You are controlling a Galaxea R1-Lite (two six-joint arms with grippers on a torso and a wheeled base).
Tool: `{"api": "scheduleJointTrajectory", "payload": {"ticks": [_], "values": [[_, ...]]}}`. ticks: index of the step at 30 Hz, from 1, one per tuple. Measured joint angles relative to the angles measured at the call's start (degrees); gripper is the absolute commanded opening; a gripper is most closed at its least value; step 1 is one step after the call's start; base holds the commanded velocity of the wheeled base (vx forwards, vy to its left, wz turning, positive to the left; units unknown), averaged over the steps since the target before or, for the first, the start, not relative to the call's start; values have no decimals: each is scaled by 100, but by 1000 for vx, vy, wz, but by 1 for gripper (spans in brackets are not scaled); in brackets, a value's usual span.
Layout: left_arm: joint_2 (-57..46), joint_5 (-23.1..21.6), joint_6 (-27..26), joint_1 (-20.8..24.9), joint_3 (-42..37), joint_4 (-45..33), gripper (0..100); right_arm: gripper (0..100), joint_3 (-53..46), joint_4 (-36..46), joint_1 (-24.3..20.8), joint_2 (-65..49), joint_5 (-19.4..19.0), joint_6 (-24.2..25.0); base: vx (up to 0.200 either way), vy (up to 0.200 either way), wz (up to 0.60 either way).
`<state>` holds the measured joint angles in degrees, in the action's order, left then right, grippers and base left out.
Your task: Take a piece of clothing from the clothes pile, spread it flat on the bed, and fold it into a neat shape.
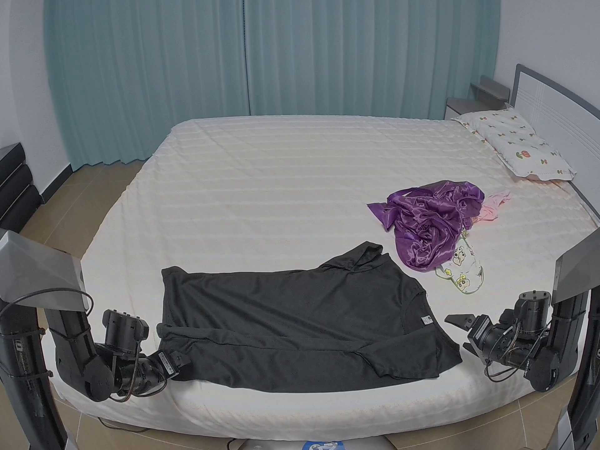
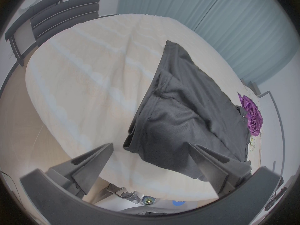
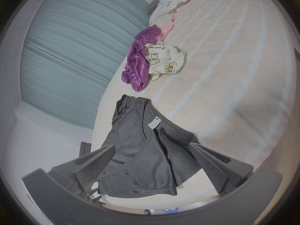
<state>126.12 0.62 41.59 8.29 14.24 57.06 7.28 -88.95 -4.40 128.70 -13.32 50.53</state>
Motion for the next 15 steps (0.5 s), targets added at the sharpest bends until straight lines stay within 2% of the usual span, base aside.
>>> {"api": "scheduleJointTrajectory", "payload": {"ticks": [11, 12, 15], "values": [[63, 107, -133, -33, -18, 27, 100, 100, 2, -2, -20, 7, 2, 0, 0, 0, 0], [74, 116, -123, -35, 4, 28, 0, 100, 0, -2, -20, 9, -2, 0, 0, 0, 0], [96, 115, -112, -52, 39, 30, 0, 100, -12, -2, -48, 13, -5, -34, 0, 0, 0]]}}
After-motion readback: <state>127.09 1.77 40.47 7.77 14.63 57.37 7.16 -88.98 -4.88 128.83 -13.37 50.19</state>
